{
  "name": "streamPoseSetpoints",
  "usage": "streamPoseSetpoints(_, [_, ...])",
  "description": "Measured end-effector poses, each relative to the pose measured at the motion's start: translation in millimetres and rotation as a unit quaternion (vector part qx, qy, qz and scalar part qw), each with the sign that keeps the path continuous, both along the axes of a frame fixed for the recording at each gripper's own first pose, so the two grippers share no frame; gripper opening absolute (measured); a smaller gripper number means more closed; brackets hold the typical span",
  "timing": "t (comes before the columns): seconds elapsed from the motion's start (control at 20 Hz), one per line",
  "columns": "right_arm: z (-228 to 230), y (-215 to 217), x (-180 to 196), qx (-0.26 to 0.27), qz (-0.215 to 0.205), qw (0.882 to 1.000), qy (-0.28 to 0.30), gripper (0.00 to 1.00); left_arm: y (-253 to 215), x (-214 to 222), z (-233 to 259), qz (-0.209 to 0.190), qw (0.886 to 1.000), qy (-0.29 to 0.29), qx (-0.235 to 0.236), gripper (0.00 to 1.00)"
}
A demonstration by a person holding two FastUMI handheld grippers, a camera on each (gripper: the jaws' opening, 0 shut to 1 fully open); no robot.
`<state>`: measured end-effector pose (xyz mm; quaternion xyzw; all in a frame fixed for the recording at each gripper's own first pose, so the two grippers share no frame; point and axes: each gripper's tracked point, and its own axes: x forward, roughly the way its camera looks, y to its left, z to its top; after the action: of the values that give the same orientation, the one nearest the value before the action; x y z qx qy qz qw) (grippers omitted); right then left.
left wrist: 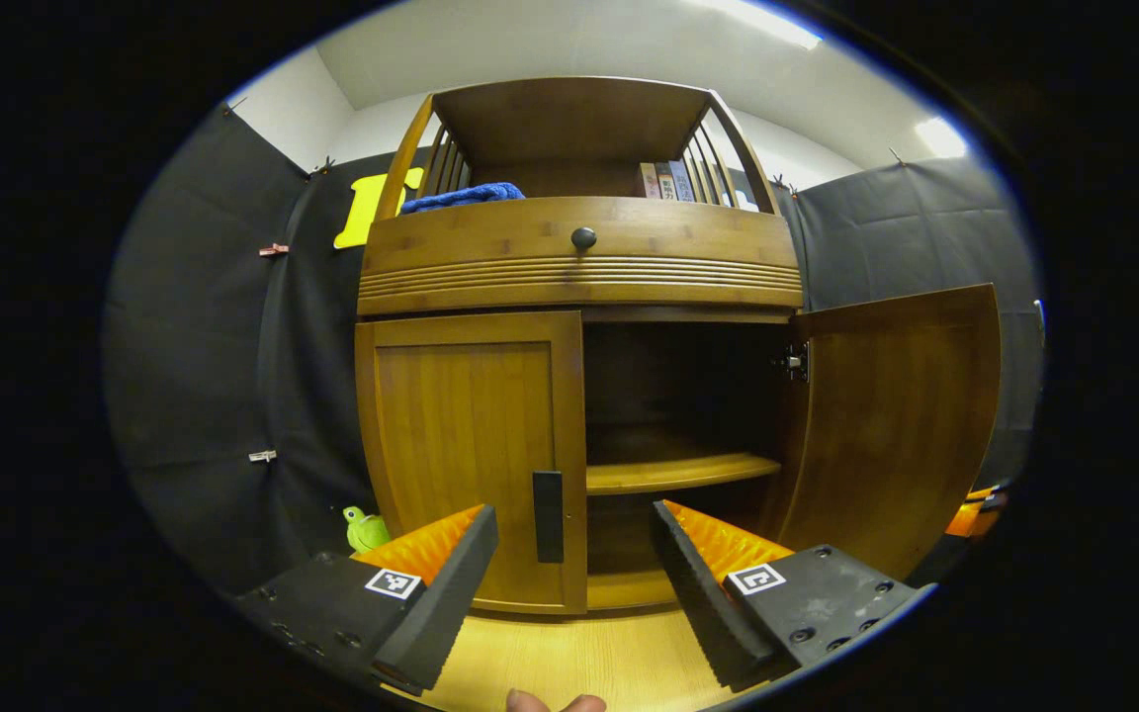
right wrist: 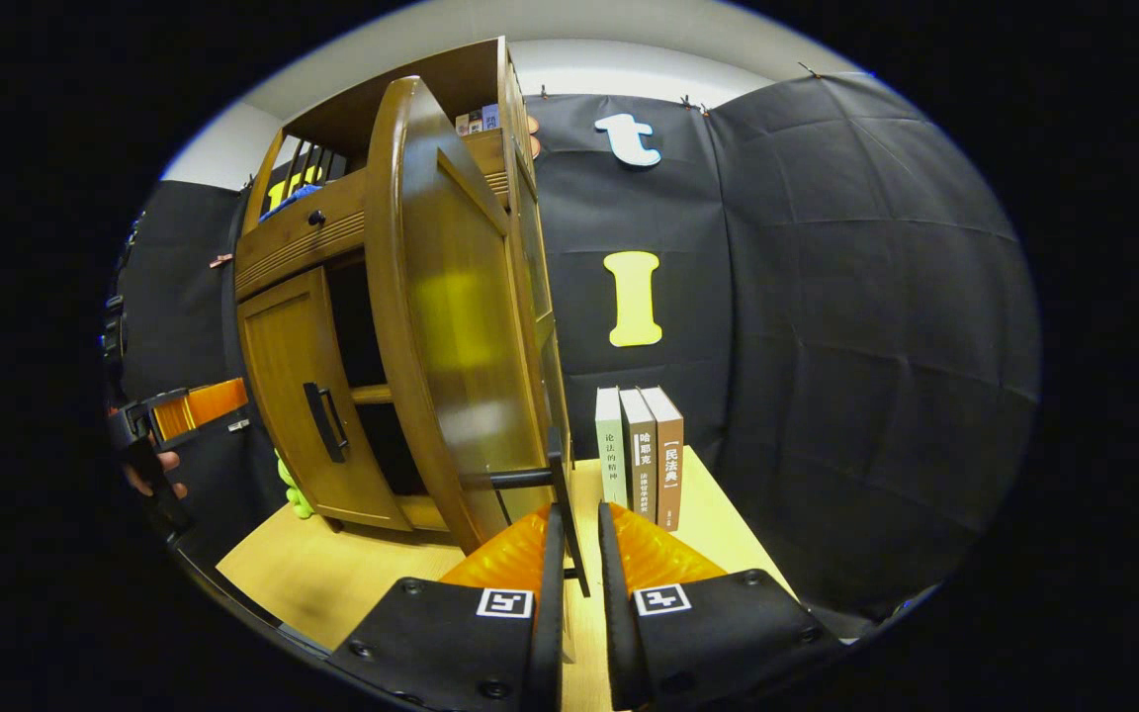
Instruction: Open the right door of the double-door shoe cabinet with the right hand, and open the left door with the left hand.
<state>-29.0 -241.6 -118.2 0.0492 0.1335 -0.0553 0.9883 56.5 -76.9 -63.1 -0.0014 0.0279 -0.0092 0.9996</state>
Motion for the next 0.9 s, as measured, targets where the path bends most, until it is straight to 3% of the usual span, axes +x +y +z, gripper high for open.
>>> streamPoseSetpoints(0.1, [1,-8,-5,-0.001,-0.019,1.000,0.004,0.24,-4,8,-1,-0.003,1.000,0.001,0.004,1.00])
streamPoseSetpoints(0.25, [8,-34,-22,-0.018,-0.072,0.997,-0.005,0.69,-6,22,-6,-0.003,1.000,0.002,0.005,0.98])
streamPoseSetpoints(0.35, [30,-46,-31,-0.039,-0.088,0.994,-0.043,1.00,-7,32,-11,0.000,1.000,0.000,0.011,1.00])
streamPoseSetpoints(0.4, [40,-40,-38,-0.049,-0.076,0.994,-0.060,0.97,-7,38,-13,0.000,1.000,-0.002,0.015,0.94])
streamPoseSetpoints(0.45, [47,-34,-40,-0.067,-0.064,0.993,-0.071,0.98,-8,43,-18,0.001,1.000,-0.004,0.020,1.00])
streamPoseSetpoints(0.55, [60,-20,-51,-0.084,-0.037,0.992,-0.081,0.98,-9,57,-29,0.001,1.000,-0.006,0.029,1.00])
streamPoseSetpoints(0.9, [104,32,-67,-0.012,0.011,0.994,-0.105,0.98,4,94,-52,0.024,0.999,-0.022,0.044,0.96])
